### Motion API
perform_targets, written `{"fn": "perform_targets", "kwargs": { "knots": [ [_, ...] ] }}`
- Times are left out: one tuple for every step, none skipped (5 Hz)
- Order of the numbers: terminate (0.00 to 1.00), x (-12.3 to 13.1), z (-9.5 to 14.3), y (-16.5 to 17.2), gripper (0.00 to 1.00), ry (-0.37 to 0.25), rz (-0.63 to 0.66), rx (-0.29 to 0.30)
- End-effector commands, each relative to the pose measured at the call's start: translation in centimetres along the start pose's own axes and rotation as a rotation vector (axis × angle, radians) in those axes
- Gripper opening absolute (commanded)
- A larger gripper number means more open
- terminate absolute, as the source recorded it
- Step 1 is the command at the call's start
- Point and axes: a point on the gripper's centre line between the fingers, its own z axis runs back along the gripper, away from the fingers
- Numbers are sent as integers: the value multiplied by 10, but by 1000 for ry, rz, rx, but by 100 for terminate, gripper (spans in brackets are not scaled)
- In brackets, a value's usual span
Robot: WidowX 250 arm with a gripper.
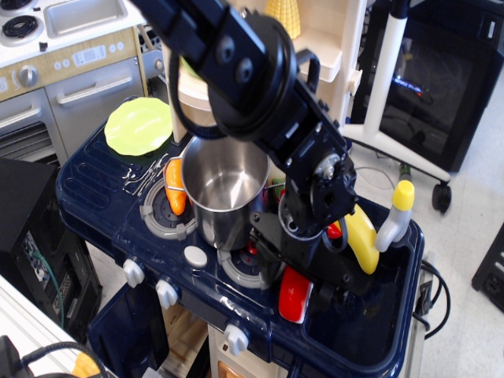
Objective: Put sushi in pot or pan
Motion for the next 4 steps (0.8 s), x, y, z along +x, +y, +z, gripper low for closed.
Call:
{"fn": "perform_targets", "kwargs": {
  "knots": [
    [0, -3, 31, -9, 0, 28, 63, -20],
    [0, -5, 73, 8, 0, 94, 66, -4],
    [0, 9, 103, 36, 0, 154, 10, 15],
    [0, 25, 114, 65, 0, 153, -51, 24]
  ]
}}
